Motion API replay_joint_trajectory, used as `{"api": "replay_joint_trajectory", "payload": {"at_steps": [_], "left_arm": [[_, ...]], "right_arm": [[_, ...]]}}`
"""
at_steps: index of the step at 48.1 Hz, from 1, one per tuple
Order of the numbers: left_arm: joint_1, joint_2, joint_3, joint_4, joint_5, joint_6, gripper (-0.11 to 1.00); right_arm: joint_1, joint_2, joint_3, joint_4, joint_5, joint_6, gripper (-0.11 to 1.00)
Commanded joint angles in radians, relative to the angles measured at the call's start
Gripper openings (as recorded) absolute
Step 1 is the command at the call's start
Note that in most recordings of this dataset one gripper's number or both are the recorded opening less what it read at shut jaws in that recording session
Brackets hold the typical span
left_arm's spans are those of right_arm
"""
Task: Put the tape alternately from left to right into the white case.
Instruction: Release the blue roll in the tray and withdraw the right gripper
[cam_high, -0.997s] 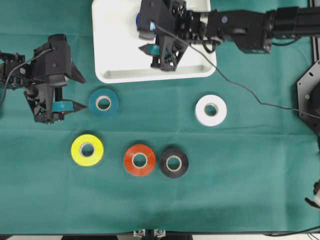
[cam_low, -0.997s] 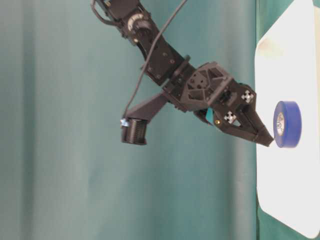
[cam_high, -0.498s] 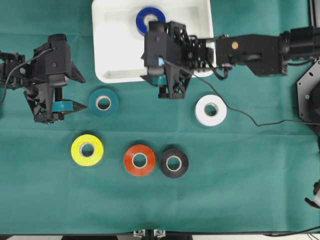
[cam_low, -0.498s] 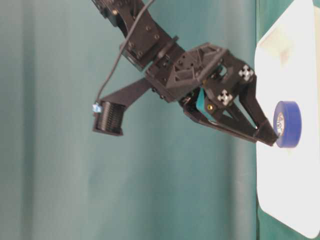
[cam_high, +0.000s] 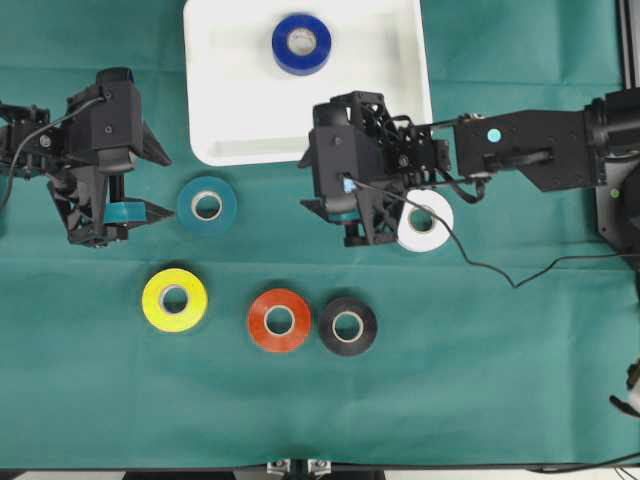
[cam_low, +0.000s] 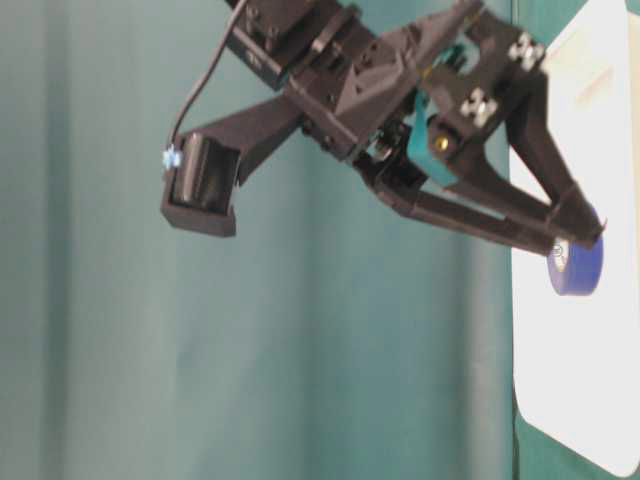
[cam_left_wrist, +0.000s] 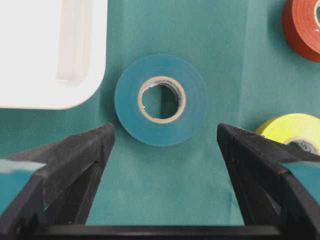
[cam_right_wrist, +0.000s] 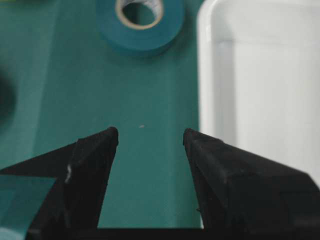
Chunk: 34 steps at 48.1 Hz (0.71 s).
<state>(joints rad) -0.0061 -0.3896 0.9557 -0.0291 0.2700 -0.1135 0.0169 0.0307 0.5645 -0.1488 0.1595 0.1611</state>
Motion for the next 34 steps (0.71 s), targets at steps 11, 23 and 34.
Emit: {"api": "replay_joint_trajectory", "payload": {"at_steps": [11,23,34], "left_arm": [[0.002,-0.005,-0.014,0.000,-0.005,-0.002,0.79],[0.002,-0.005,-0.014,0.000,-0.005,-0.002,0.79],[-0.008,-0.005,-0.015,0.000,-0.008,-0.003,0.79]], "right_arm": [[0.044,-0.064,0.035,-0.002,-0.005,0.005,0.65],[0.057,-0.075,0.061,-0.002,-0.006,0.005,0.65],[0.057,-0.075,0.061,-0.002,-0.009,0.005,0.65]]}}
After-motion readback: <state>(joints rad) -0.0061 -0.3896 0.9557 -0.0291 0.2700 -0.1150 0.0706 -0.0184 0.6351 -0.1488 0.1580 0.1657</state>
